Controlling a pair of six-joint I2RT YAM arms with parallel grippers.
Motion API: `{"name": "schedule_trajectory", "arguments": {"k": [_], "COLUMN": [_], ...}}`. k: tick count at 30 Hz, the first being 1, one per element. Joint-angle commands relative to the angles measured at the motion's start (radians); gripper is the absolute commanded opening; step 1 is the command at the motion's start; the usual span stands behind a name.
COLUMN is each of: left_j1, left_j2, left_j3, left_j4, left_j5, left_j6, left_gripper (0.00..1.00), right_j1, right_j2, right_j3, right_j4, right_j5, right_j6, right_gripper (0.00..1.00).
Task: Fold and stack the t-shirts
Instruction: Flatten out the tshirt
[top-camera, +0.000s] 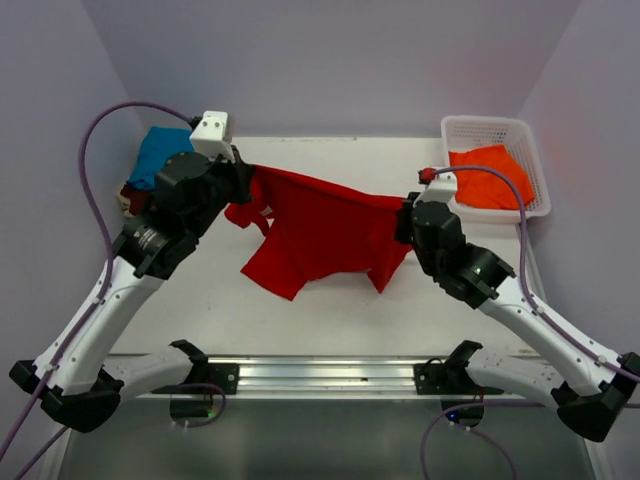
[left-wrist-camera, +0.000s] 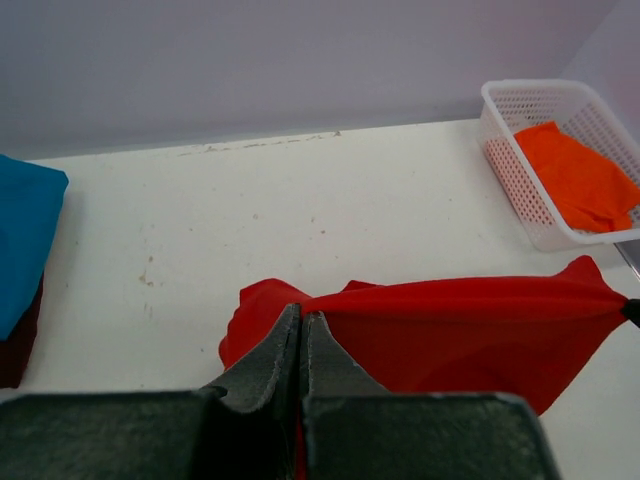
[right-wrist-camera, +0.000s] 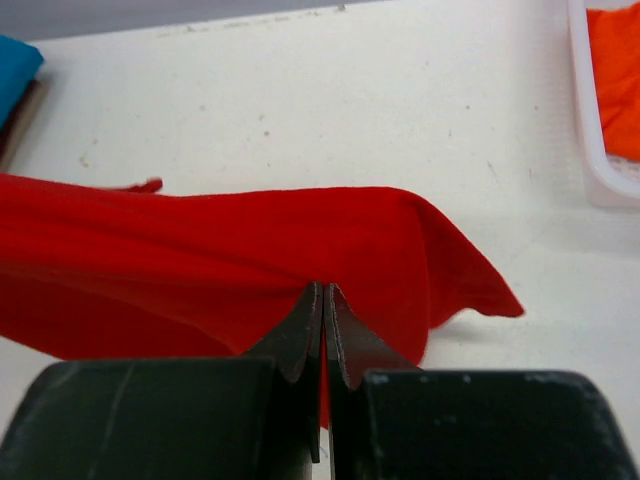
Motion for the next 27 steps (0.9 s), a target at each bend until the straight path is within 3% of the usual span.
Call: {"name": "schedule_trajectory", "arguments": {"k": [1,10,16,19,27], "left_j1": [0.019,0.019,0.019,0.019,0.019], "left_j2": [-0.089,-0.099,-0.008,-0.013,-0.255], "left_j3": [0.024,0.166,0.1,0.077,-0.294], "left_j4": [-0.001,-0.053,0.022,0.004,-0.142], "left_j5": [-0.126,-0.129,-0.211,-0.159,0.068], "left_j6": [0.028,0.073,0.109,0.076,-0.128], "left_gripper": [0.0,0.0,0.0,0.0,0.0], "right_j1": [-0.012,-0.012,-0.015,-0.015,0.008], "right_j2": [-0.05,-0.065,0.111,0.127,0.041], "right_j3": [-0.015,0.042,0.13,0.125,-0.003], "right_j4": [-0.031,0.045,0.064,0.053,-0.191], "right_j5": [0.151,0.173,0.162,0.105,-0.138], "right_j6": [-0.064,-0.179,-0.208,-0.182,-0.053], "right_gripper": [0.0,0.0,0.0,0.0,0.0]}}
